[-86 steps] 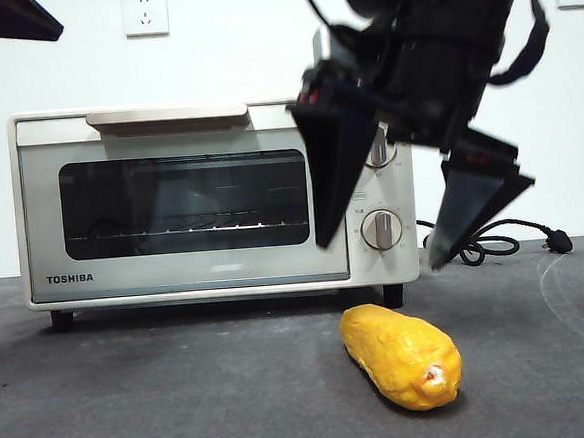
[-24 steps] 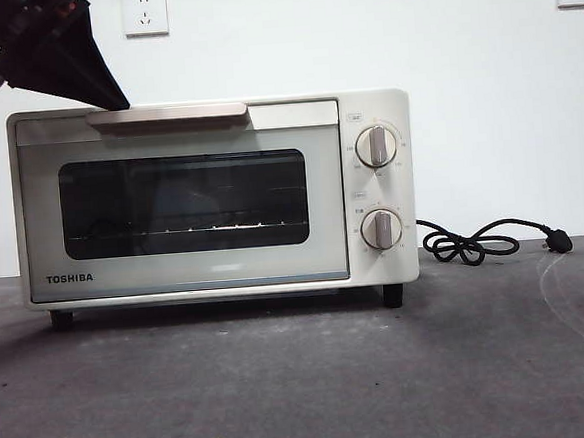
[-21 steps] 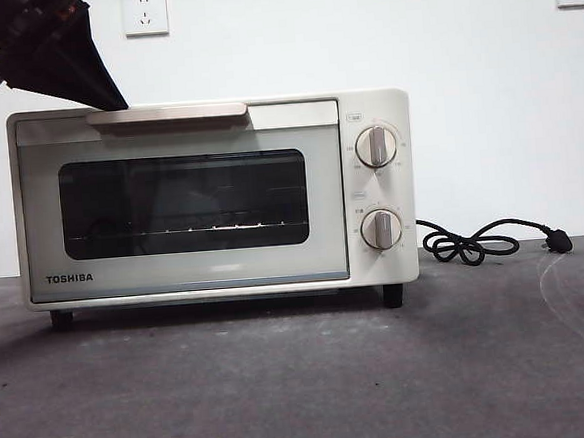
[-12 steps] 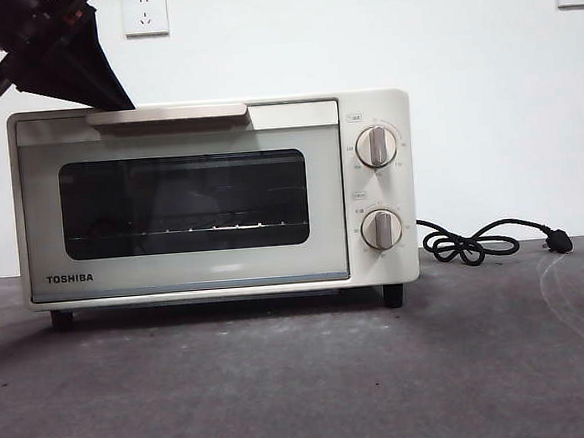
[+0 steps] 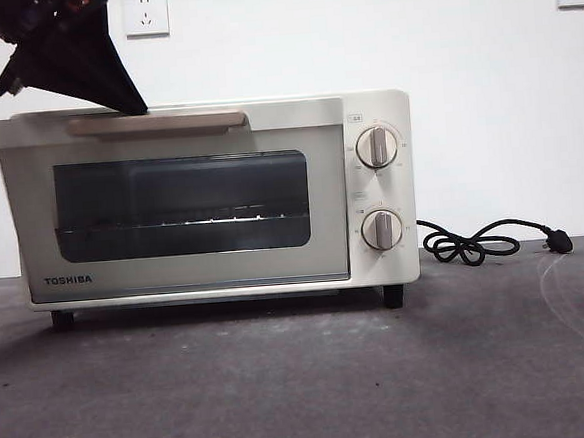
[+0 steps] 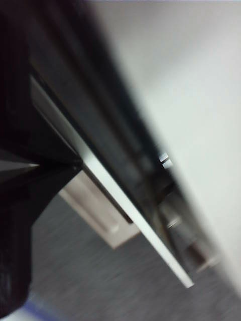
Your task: Take the corn from the table,put the corn in the oven
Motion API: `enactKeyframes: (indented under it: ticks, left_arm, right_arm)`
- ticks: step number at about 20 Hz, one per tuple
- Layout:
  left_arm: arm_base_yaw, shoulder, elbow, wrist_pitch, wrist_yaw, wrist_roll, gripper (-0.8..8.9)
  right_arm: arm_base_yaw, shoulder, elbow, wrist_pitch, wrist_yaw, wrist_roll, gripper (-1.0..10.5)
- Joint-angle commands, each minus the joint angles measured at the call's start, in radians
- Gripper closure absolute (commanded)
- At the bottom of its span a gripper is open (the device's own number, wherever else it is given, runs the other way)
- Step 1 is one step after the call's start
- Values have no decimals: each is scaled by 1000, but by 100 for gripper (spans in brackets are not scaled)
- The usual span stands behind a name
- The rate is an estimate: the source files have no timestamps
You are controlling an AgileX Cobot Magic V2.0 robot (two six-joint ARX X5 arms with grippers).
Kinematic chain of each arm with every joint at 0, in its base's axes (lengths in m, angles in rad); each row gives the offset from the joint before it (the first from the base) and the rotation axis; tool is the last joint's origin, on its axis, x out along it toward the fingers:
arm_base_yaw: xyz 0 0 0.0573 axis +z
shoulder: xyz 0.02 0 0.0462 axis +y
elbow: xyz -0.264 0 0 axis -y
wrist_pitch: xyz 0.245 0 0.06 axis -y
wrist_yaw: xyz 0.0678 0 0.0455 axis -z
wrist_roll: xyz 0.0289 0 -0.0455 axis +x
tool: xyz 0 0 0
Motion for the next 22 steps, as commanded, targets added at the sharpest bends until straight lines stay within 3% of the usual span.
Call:
enactKeyframes:
  ticks: [1,10,16,22]
  left_arm:
    - [-20,35,-36,-67,-40,23,819]
    - [-144,-12,-36,-226,-40,23,819]
    - [-258,-232,-36,-229,-47,-6,819]
    - [-265,-497,-36,-261,-274,-69,819]
  right_arm:
    - [1,0,0,5,0,-10,958]
    - [1,0,0,6,0,-11,958]
    - [2,1,0,30,-4,-19,958]
    - [10,14,0,182,-87,-63,958]
